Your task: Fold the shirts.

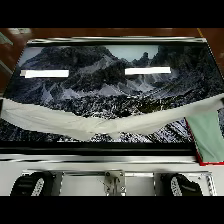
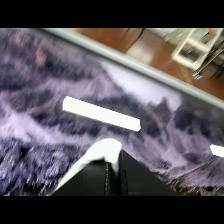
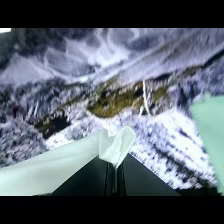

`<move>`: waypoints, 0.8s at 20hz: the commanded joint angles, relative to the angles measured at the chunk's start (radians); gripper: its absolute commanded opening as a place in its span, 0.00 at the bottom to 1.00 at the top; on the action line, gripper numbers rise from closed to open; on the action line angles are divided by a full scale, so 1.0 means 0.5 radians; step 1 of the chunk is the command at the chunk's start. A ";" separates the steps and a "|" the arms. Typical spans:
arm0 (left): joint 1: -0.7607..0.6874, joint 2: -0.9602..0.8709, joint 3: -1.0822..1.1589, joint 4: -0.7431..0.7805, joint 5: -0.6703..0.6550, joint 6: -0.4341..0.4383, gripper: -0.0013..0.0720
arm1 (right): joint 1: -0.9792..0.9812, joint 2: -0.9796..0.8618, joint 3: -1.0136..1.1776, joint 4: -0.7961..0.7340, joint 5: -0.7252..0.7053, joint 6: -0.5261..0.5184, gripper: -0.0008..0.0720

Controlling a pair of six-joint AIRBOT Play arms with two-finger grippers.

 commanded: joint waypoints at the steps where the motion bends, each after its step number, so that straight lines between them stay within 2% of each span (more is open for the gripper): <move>1: 0.000 -0.099 -0.172 0.155 -0.108 -0.159 0.08 | 0.000 -0.014 -0.476 0.224 -0.285 0.037 0.10; 5: -0.001 -0.355 -0.278 0.141 0.166 -0.156 0.08 | 0.099 -0.182 -0.873 0.340 -0.824 -0.040 0.10; 11: -0.001 -0.967 -0.278 0.141 0.400 -0.158 0.08 | 0.568 -0.771 -0.893 0.354 -1.525 -0.028 0.10; 13: 0.000 -1.138 -0.278 0.141 0.436 -0.159 0.11 | 0.626 -0.942 -0.893 0.369 -1.636 0.027 0.10; 14: 0.000 -1.201 -0.278 0.141 0.436 -0.159 0.23 | 0.625 -1.002 -0.893 0.375 -1.634 0.051 0.10; 15: 0.001 -1.238 -0.278 0.141 0.436 -0.159 0.54 | 0.623 -1.035 -0.893 0.371 -1.619 0.066 0.10; 16: 0.012 -1.250 -0.276 0.150 0.436 -0.158 0.95 | 0.623 -1.041 -0.893 0.351 -1.608 0.065 0.10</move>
